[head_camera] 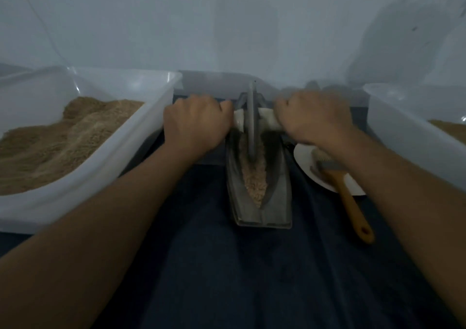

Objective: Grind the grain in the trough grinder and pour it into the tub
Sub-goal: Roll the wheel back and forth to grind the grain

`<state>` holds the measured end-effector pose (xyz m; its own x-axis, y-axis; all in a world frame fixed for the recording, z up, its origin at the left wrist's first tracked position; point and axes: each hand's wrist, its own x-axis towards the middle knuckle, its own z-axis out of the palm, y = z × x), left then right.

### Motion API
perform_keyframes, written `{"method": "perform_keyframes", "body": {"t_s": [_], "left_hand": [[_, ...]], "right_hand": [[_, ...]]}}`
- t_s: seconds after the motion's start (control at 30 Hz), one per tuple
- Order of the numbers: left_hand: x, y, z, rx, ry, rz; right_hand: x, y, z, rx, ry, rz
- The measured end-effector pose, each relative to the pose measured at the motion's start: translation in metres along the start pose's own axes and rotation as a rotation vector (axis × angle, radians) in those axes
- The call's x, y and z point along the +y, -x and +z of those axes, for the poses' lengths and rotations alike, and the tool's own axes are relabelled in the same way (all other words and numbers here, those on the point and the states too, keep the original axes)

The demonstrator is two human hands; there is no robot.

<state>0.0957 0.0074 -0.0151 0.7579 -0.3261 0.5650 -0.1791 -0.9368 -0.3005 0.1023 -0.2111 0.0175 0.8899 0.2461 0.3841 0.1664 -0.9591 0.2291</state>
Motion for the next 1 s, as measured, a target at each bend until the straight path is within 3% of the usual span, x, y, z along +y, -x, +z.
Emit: {"method": "perform_keyframes", "body": {"t_s": [0.17,0.33,0.47,0.6,0.7,0.83,0.9,1.0], "left_hand": [[-0.008,-0.043,0.006,-0.198,0.058,0.019],[0.003,-0.056,-0.007,-0.224,0.035,-0.008],[0.007,-0.018,-0.028,-0.041,-0.020,0.074],[0.005,0.040,-0.044,0.049,-0.046,0.104],[0.003,0.064,-0.053,-0.035,0.029,0.059],[0.006,0.074,-0.055,0.014,0.030,0.036],[0.004,0.066,-0.049,0.043,0.015,0.057],[-0.001,0.040,-0.030,0.108,-0.070,0.095]], "right_hand": [[0.017,-0.046,0.012,-0.281,-0.069,-0.127],[0.018,-0.030,0.020,-0.290,-0.223,-0.009],[0.006,0.014,0.007,-0.116,-0.220,0.168],[-0.018,0.062,-0.005,0.299,0.044,-0.061],[-0.027,0.071,-0.015,0.456,0.001,-0.014],[-0.023,0.066,-0.011,0.630,-0.119,-0.028],[-0.020,0.058,-0.008,0.558,-0.121,-0.017],[-0.013,0.034,-0.001,0.267,-0.043,0.051]]}}
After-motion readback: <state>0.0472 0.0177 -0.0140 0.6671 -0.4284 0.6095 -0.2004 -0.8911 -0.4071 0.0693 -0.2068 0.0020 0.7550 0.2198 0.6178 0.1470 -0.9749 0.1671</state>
